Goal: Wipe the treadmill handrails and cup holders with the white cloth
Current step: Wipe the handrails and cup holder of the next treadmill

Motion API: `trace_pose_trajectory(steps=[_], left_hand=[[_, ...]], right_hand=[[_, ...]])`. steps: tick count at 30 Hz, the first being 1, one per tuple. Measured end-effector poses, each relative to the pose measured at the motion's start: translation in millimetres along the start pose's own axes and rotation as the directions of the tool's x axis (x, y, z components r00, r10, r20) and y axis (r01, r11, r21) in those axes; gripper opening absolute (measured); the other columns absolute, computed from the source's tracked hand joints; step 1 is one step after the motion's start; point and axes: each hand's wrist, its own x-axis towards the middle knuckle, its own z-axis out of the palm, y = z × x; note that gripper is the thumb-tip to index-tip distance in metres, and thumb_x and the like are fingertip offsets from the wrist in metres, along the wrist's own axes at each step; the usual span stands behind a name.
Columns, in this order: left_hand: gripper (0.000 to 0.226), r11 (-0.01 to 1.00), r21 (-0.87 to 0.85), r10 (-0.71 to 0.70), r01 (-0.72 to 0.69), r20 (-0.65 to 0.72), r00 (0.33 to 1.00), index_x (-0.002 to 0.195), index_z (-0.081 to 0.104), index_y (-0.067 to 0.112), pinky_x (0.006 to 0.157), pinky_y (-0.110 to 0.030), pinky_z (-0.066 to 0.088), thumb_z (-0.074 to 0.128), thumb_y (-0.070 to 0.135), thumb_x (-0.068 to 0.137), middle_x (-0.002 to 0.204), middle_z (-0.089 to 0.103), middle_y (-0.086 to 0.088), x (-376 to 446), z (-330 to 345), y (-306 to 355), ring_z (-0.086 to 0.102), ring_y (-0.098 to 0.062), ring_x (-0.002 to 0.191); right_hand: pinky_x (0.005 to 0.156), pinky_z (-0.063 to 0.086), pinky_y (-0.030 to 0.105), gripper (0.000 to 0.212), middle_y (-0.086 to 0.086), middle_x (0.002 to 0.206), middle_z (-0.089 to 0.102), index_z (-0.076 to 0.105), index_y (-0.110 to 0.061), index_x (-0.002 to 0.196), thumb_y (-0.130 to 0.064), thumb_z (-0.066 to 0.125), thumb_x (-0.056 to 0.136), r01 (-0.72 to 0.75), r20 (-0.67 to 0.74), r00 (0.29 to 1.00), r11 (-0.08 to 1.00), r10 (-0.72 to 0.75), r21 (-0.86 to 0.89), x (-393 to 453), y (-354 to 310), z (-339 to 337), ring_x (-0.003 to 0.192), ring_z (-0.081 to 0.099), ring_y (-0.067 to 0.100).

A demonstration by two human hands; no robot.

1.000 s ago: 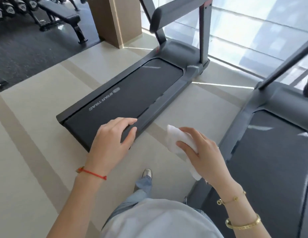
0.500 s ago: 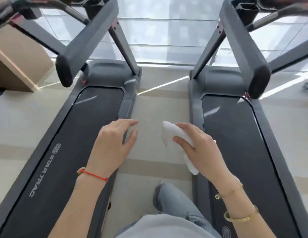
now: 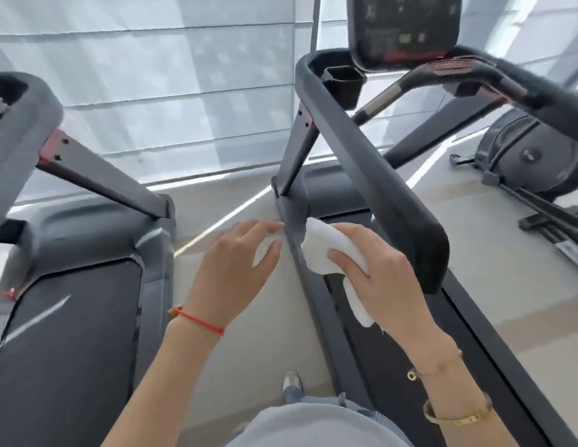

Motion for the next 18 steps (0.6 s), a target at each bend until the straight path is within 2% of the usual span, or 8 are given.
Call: trace_pose_trajectory(steps=[3,6,11,15,16,18], left_hand=[[0.024,0.994,-0.036,0.101,-0.1,0.041,0.994,0.118,0.066,0.018,0.096,-0.044,0.047,0.057,0.024,0.096,0.113,0.067,0.007,63.6,17.5,-4.9,0.062,-0.015,0.107],[0.023,0.978,-0.054,0.204,-0.201,0.067,0.977,0.117,0.066,0.018,0.097,-0.04,0.046,0.057,0.022,0.096,0.114,0.067,0.009,118.1,34.8,-7.7,0.061,-0.011,0.107],[0.024,0.928,-0.158,0.358,-0.337,0.139,0.923,0.118,0.067,0.016,0.097,-0.041,0.047,0.059,0.02,0.095,0.115,0.067,0.006,200.6,67.5,-8.7,0.059,-0.014,0.111],[0.026,0.859,-0.228,0.503,-0.458,0.212,0.838,0.121,0.065,0.017,0.099,-0.043,0.045,0.057,0.021,0.096,0.117,0.065,0.005,259.3,96.8,-5.7,0.057,-0.015,0.114],[0.026,0.835,-0.244,0.544,-0.493,0.232,0.807,0.121,0.064,0.017,0.1,-0.043,0.044,0.056,0.022,0.097,0.118,0.065,0.005,272.6,103.9,-5.1,0.056,-0.016,0.116],[0.027,0.787,-0.266,0.616,-0.557,0.284,0.735,0.122,0.063,0.018,0.105,-0.038,0.041,0.054,0.024,0.097,0.12,0.064,0.006,295.4,116.9,-5.9,0.054,-0.015,0.118]], right_hand=[[0.085,0.045,0.009,0.039,-0.013,0.115,0.063,0.056,-0.025,0.127,-0.045,0.047,0.095,-0.018,-0.081,0.997,0.998,0.013,-0.057,41.4,15.5,-13.4,0.101,0.059,0.004],[0.081,0.039,0.003,0.038,-0.015,0.114,0.062,0.055,-0.028,0.127,-0.047,0.045,0.096,-0.07,-0.185,0.982,0.989,0.046,-0.127,74.4,29.7,-26.6,0.096,0.055,0.0],[0.082,0.036,0.003,0.034,-0.014,0.112,0.061,0.054,-0.029,0.126,-0.045,0.048,0.096,-0.223,-0.369,0.92,0.95,0.131,-0.219,115.6,55.6,-42.8,0.095,0.054,0.001],[0.076,0.032,0.007,0.037,-0.014,0.113,0.06,0.052,-0.03,0.128,-0.048,0.043,0.097,-0.404,-0.414,0.869,0.872,0.271,-0.277,139.4,77.8,-34.4,0.094,0.048,-0.003],[0.076,0.032,0.009,0.039,-0.014,0.117,0.059,0.051,-0.031,0.13,-0.049,0.04,0.098,-0.465,-0.394,0.851,0.846,0.347,-0.259,142.9,82.7,-27.3,0.098,0.05,-0.002],[0.088,0.037,0.016,0.046,-0.016,0.131,0.055,0.047,-0.034,0.137,-0.051,0.028,0.098,-0.575,-0.349,0.8,0.79,0.488,-0.214,146.8,88.4,-9.1,0.116,0.051,0.003]])
